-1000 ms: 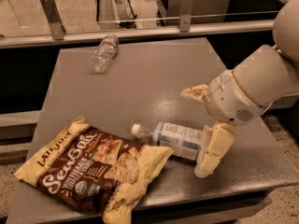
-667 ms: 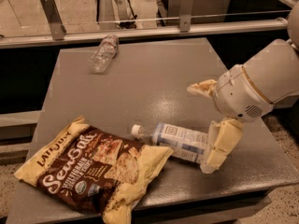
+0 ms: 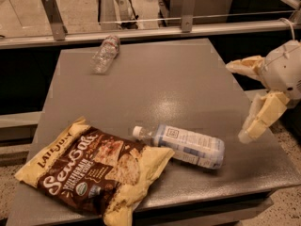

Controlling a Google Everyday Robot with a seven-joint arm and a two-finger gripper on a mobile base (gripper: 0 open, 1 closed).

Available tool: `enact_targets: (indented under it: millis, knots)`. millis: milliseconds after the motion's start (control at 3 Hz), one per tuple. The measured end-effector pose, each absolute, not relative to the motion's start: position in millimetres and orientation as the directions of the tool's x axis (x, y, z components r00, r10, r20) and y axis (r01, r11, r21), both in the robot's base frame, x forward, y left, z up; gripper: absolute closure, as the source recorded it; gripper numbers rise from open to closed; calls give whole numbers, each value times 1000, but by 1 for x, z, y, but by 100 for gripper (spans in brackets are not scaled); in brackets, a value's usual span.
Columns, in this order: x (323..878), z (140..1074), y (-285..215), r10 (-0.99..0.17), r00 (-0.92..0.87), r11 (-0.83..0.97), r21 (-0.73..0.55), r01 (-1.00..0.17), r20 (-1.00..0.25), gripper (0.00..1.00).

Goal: Move blue plastic bottle near brown chip bag

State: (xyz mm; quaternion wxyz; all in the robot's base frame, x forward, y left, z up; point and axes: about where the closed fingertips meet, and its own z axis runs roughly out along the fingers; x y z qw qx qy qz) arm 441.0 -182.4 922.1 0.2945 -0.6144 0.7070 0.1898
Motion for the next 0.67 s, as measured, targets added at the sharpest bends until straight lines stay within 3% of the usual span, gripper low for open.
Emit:
enact_targets:
  millis: [333,667]
  knots:
    - [464,946,-225,-697,-84,245,-127,-961,-713,0]
    - [470,956,-225,-693,-69,249,-149,-957,-717,0]
